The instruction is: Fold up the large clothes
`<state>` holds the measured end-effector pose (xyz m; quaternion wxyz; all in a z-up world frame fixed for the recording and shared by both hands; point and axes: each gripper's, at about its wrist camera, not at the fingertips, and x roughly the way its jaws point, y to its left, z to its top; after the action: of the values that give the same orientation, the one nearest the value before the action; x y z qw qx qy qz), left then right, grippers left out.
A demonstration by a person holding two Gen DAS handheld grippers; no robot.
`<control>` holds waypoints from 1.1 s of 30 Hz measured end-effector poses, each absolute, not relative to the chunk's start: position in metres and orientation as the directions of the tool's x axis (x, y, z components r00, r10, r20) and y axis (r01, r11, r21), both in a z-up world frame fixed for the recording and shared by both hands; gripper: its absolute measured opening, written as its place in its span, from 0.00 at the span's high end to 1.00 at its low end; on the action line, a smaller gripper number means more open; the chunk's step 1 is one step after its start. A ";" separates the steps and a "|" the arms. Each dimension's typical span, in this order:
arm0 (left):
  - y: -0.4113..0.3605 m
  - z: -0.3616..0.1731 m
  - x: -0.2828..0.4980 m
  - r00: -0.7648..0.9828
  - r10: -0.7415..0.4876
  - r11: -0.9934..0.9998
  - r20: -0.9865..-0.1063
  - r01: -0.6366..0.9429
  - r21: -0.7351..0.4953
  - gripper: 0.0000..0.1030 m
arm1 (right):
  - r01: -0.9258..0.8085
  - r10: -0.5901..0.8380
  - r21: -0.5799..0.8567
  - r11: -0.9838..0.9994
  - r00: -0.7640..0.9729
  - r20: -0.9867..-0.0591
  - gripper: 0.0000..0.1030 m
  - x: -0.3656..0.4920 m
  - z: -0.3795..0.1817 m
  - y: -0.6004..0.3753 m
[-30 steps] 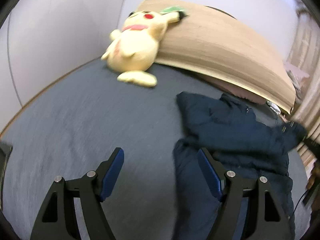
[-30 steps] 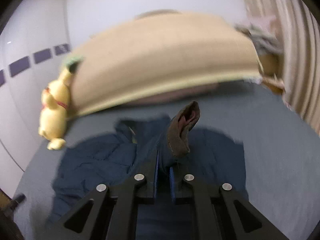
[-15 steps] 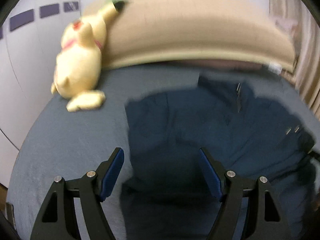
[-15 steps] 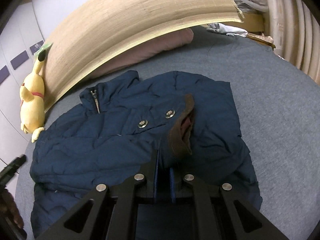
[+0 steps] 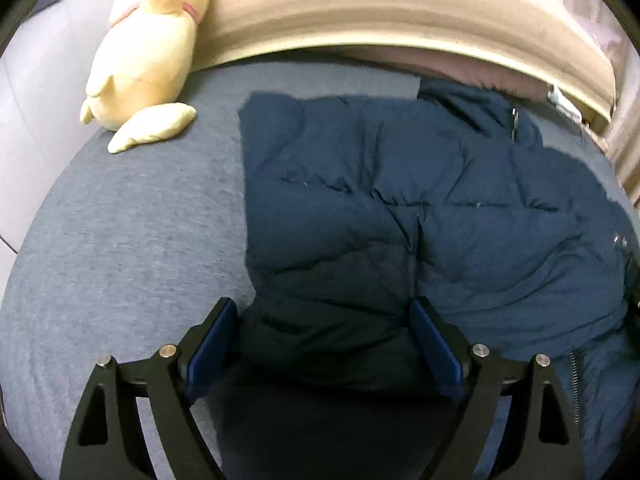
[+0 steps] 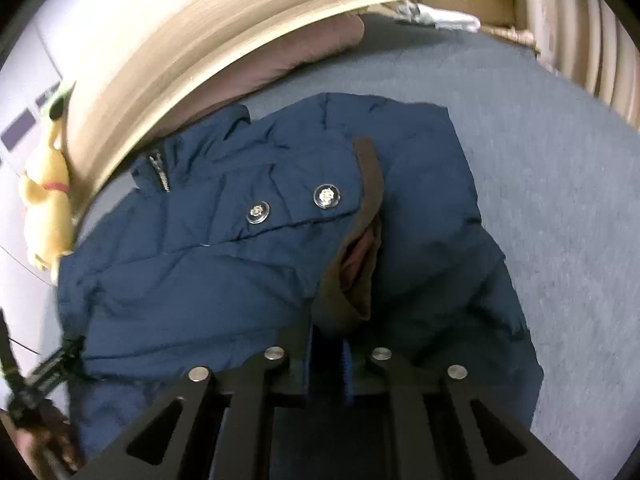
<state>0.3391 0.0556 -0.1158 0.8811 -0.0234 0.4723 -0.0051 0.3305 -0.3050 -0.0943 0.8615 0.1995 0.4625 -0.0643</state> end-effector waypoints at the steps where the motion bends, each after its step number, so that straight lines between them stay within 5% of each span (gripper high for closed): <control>1: 0.060 -0.109 0.337 0.560 -0.055 0.997 -0.827 -0.019 -0.078 0.14 | 0.295 0.087 0.300 0.907 0.566 -0.820 0.56 0.326 -0.090 -0.309; 3: 0.076 -0.089 0.326 0.597 -0.133 0.984 -0.791 -0.017 -0.179 0.14 | 0.292 0.091 0.316 0.903 0.587 -0.804 0.20 0.314 -0.078 -0.316; 8: 0.133 -0.041 0.310 0.718 -0.123 0.962 -0.686 -0.082 -0.259 0.14 | 0.263 0.054 0.324 0.909 0.696 -0.716 0.19 0.281 -0.028 -0.325; 13: 0.158 -0.056 0.325 0.675 -0.064 0.955 -0.735 -0.172 -0.242 0.14 | 0.138 0.101 0.298 0.945 0.741 -0.664 0.19 0.292 0.000 -0.289; 25: 0.118 -0.119 0.341 0.538 -0.046 0.985 -0.841 -0.118 -0.129 0.14 | 0.058 0.090 0.153 0.987 0.585 -0.806 0.20 0.346 -0.082 -0.230; 30: 0.117 -0.104 0.335 0.557 0.024 0.989 -0.830 -0.135 -0.063 0.15 | 0.067 0.069 0.126 0.990 0.549 -0.833 0.20 0.357 -0.090 -0.230; 33: 0.111 -0.066 0.322 0.660 0.106 0.989 -0.743 -0.146 0.012 0.15 | 0.069 0.100 0.174 0.982 0.589 -0.802 0.23 0.352 -0.069 -0.236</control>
<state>0.3219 0.1111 -0.0658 0.9108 -0.0244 0.4063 0.0692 0.3523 -0.2360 -0.0685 0.8865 0.0935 0.4532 0.0086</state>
